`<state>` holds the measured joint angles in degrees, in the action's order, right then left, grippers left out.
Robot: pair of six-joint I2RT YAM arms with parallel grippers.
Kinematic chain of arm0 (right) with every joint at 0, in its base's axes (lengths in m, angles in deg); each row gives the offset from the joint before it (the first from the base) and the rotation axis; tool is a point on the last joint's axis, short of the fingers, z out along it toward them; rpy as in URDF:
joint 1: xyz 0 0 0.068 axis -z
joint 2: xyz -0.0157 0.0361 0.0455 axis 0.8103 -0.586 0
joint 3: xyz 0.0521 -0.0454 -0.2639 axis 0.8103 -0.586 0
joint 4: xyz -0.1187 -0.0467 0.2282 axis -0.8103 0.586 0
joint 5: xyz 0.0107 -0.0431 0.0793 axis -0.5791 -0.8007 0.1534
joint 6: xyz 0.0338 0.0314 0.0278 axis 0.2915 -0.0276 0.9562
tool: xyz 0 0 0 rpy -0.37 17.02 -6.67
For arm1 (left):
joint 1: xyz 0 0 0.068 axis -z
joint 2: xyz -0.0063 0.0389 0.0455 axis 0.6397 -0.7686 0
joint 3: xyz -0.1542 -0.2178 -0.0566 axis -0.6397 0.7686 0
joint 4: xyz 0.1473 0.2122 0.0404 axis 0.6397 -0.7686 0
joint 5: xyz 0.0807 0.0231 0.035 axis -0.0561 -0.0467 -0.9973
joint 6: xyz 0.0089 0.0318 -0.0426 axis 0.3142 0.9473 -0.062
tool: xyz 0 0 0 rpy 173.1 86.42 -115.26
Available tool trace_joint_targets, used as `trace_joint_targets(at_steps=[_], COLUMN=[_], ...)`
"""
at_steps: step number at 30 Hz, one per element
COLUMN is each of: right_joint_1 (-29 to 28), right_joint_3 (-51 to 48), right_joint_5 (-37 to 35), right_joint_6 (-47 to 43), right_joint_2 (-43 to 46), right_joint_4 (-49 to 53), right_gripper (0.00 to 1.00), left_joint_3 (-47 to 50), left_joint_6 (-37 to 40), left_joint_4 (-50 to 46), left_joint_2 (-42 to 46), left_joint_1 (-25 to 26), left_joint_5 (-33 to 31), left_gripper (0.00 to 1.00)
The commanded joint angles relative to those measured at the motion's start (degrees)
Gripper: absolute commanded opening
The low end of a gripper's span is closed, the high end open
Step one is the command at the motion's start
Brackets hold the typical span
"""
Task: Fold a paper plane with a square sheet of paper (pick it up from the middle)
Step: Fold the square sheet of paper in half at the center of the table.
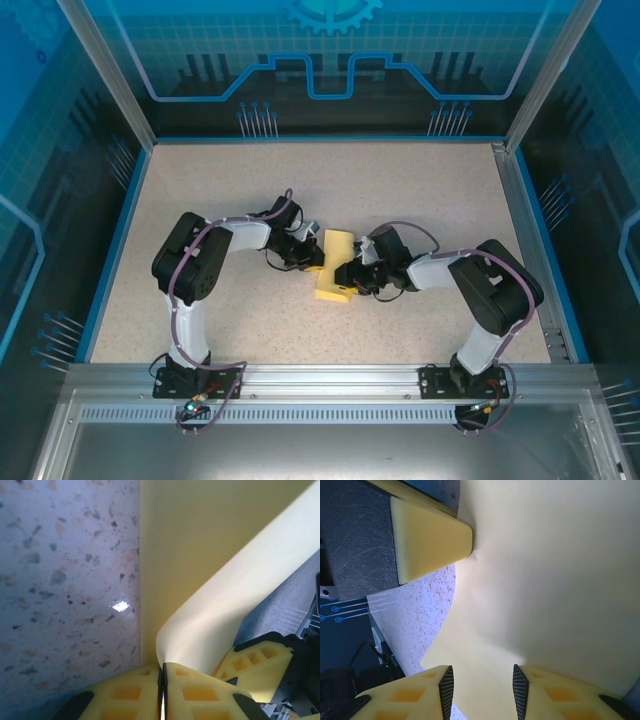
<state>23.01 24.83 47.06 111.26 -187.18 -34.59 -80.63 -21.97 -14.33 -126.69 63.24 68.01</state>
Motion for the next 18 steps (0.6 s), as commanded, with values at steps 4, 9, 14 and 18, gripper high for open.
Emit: trace_joint_targets(at_steps=[4, 9, 14, 18], right_joint_1=[-0.6, -0.7, -1.1, -1.3], right_joint_3=[-1.2, -2.1, -3.0, -3.8], right_joint_5=[0.3, 0.8, 1.1, -0.2], right_joint_6=[0.0, 0.0, -0.5, -2.1], right_joint_2=[1.6, 5.1, 3.9, 2.3], right_joint_4=[1.6, 2.3, 1.9, 3.7], right_gripper=[0.40, 0.40, 0.40, 0.40], left_joint_3=[0.5, 0.7, 0.6, 0.5], left_joint_6=[1.6, 1.6, 1.6, 1.6], left_joint_4=[-4.1, -4.1, -4.1, -4.2], left_joint_2=[-3.3, -3.1, -3.1, -3.0], left_joint_1=[-0.1, -0.1, -0.1, -0.1], left_joint_5=[-2.7, -2.6, -2.5, -2.5], left_gripper=[0.13, 0.13, 0.13, 0.13])
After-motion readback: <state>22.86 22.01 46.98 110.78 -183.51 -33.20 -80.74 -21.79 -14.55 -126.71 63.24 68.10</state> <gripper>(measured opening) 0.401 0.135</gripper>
